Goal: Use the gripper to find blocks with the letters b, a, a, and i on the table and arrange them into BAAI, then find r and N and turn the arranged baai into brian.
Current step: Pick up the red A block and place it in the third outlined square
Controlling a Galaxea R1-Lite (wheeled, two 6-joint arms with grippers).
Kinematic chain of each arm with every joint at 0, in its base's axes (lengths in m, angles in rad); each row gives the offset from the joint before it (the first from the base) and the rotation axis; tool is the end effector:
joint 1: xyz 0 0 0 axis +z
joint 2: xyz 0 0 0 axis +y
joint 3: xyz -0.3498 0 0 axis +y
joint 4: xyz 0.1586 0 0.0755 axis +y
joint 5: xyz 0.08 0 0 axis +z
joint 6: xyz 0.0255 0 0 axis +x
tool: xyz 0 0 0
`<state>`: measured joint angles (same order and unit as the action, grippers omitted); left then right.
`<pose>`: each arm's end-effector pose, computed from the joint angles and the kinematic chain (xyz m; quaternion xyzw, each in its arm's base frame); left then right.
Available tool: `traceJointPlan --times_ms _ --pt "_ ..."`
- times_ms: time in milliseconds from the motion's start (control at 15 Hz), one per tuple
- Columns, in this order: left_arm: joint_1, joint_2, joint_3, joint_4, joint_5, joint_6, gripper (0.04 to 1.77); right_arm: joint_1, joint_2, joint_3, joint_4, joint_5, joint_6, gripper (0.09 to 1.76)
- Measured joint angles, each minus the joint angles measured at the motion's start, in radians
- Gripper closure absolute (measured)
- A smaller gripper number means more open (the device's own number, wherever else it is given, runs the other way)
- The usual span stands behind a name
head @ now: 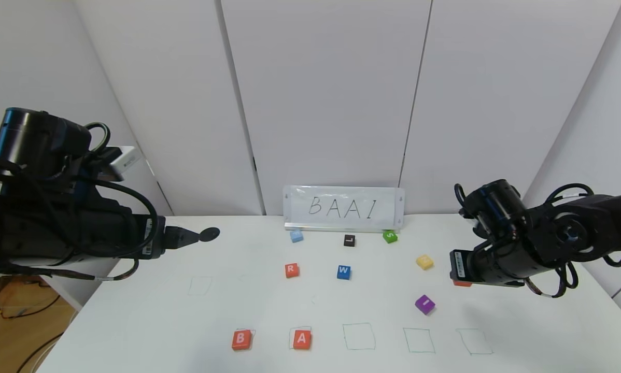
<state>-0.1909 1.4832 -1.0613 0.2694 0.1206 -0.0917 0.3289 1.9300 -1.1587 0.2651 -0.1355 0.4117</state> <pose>0.2226 -0.0399 0.2853 0.0094 0.3359 -0.0177 0.9417 0.3257 0.1075 0.1805 0.0652 0.4890 -0.0164 0.8697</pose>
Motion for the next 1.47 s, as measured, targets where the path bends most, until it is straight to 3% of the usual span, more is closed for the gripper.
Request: traceJointPlan --times_ms 667,1467 --pt "0.004 -0.009 0.000 0.000 0.002 0.000 0.09 0.305 0.017 -0.058 0.022 -0.123 0.179 1.32" --pt "0.004 -0.037 0.003 0.002 0.005 0.014 0.09 0.475 0.148 -0.135 0.029 -0.186 0.291 1.32"
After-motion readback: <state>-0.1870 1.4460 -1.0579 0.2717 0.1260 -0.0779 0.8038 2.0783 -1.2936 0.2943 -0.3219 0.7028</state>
